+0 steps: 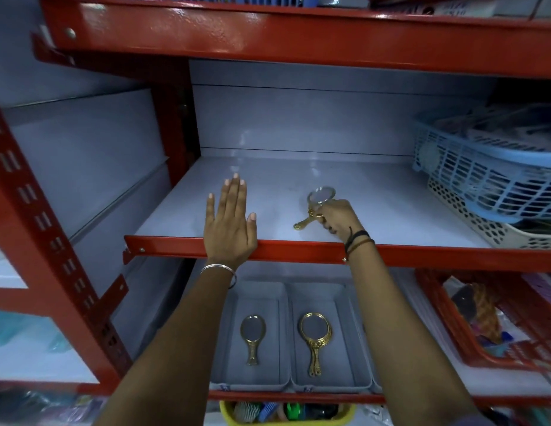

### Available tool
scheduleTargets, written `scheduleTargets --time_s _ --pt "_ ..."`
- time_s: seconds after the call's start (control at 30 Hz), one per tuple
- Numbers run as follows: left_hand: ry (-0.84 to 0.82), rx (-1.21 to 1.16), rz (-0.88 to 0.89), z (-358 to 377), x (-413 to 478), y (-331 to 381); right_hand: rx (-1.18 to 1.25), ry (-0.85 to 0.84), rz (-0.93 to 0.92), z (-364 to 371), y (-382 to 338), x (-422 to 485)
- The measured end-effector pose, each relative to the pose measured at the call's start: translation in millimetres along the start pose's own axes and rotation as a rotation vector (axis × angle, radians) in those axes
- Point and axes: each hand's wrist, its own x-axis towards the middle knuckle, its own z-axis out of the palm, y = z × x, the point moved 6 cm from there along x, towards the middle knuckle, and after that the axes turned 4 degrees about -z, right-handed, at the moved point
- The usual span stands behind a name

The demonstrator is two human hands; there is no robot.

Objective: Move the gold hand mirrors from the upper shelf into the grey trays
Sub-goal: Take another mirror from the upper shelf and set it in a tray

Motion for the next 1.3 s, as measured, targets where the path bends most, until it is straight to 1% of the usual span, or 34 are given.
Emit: scheduleTargets --time_s 0.07,0.13,0.2,0.33,0.4,0.5,0.6,0.67,0.8,0.93,1.0,1.07,1.2,1.3 --pt "0.006 -0.001 0.018 -0.8 -0.5 -0.1 0.136 0.011 -0.086 -5.5 -7.1 -26.7" --pt "0.015 -0.006 0.046 -1.7 -1.7 0.5 0.184 -0.069 -0.142 -3.4 -6.4 -64.1" --pt "0.028 -0.005 0.082 -2.6 -3.5 0.9 0.199 -0.179 -0.146 5.3 7.0 -104.7" --pt "0.037 0.022 0.146 -1.9 -6.8 -0.4 0.202 -0.385 -0.061 35.8 62.1 -162.2" --pt "0.034 0.028 0.164 -1.6 -6.0 -0.6 0.151 -0.453 0.006 56.3 96.6 -172.6" --pt "0.047 0.039 0.169 -0.8 -6.8 -0.8 0.110 -0.499 0.159 90.1 144.3 -174.7" --pt "0.064 0.054 0.162 2.3 -8.7 -3.8 0.124 -0.475 0.310 124.7 188.1 -157.7" --pt "0.073 0.056 0.156 4.5 -8.2 -5.1 0.129 -0.420 0.396 146.7 214.9 -137.4" --pt "0.090 0.050 0.151 6.9 -7.6 -5.7 0.179 -0.357 0.553 181.9 250.6 -104.5" --pt "0.102 0.048 0.149 8.0 -7.5 -6.0 0.167 -0.305 0.627 201.7 274.5 -83.2" --pt "0.107 0.036 0.151 8.3 -7.0 -6.0 0.136 -0.294 0.628 207.9 286.2 -77.1" --pt "0.118 0.037 0.151 9.1 -6.8 -6.8 0.051 -0.283 0.593 211.4 296.2 -72.3" --pt "0.125 0.041 0.153 7.9 -6.8 -6.6 -0.136 -0.240 0.451 213.6 316.8 -62.1" --pt "0.094 0.028 0.142 6.4 -7.0 -6.6 -0.265 -0.260 0.280 203.0 285.3 -70.8"
